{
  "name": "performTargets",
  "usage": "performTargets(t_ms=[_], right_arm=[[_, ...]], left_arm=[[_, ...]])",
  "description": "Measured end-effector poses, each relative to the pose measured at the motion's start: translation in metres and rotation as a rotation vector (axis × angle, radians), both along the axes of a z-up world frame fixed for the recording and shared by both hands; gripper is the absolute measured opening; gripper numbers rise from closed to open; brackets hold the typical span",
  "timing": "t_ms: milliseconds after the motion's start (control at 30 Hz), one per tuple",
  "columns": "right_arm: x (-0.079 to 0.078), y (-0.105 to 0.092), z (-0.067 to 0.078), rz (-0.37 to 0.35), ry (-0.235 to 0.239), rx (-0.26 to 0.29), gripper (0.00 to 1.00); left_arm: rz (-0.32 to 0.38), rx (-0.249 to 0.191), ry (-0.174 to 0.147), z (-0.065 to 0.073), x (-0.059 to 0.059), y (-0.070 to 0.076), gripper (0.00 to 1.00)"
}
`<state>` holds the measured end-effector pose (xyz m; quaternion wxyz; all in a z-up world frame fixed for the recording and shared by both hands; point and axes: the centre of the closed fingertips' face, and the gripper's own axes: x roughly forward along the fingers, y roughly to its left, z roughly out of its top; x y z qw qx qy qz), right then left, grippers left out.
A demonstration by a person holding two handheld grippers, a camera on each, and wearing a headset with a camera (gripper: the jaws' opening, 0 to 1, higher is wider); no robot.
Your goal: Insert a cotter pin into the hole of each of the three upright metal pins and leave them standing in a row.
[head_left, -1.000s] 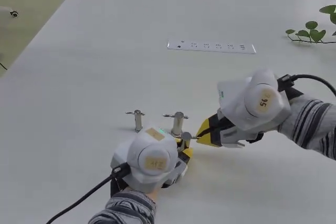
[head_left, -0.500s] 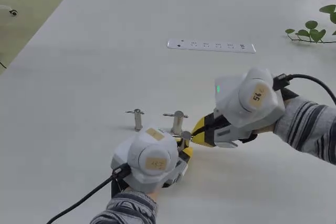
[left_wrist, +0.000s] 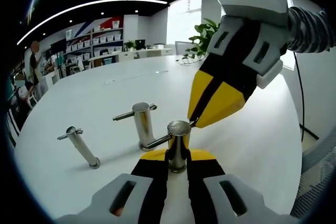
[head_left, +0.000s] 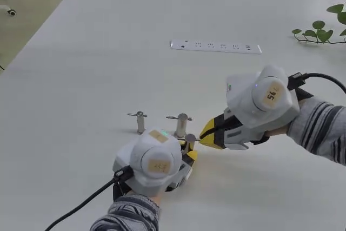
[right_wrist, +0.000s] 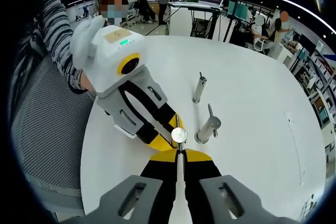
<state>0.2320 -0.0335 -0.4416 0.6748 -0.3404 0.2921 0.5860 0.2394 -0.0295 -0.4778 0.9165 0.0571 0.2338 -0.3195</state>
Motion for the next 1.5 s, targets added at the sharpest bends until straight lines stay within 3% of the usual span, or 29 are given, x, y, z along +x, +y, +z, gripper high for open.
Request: performTargets(t_ms=[267, 567, 800, 833, 967, 1133, 1500], right_arm=[[0.000, 0.003, 0.001, -0.036, 0.036, 0.007, 0.00], [-0.002, 0.002, 0.001, -0.041, 0.038, 0.012, 0.00], [-0.003, 0.001, -0.002, -0.034, 0.027, -0.004, 0.00], [-0.003, 0.000, -0.002, -0.034, 0.024, -0.008, 0.00], [-0.004, 0.000, -0.002, -0.056, 0.035, 0.004, 0.03], [-0.004, 0.004, -0.001, -0.060, 0.040, 0.015, 0.10], [-0.003, 0.019, -0.008, -0.075, 0.067, 0.040, 0.12]], left_arm=[[-0.001, 0.001, -0.001, 0.000, 0.000, 0.000, 0.09], [-0.004, 0.004, 0.001, -0.001, 0.000, 0.000, 0.10], [0.008, -0.006, 0.022, -0.002, 0.000, 0.000, 0.10], [0.008, -0.003, 0.046, -0.005, -0.002, 0.001, 0.11], [-0.013, 0.024, 0.063, -0.008, -0.008, 0.008, 0.18], [-0.044, 0.015, 0.063, 0.000, -0.015, 0.011, 0.27], [-0.066, -0.013, 0.062, 0.013, -0.026, 0.019, 0.43]])
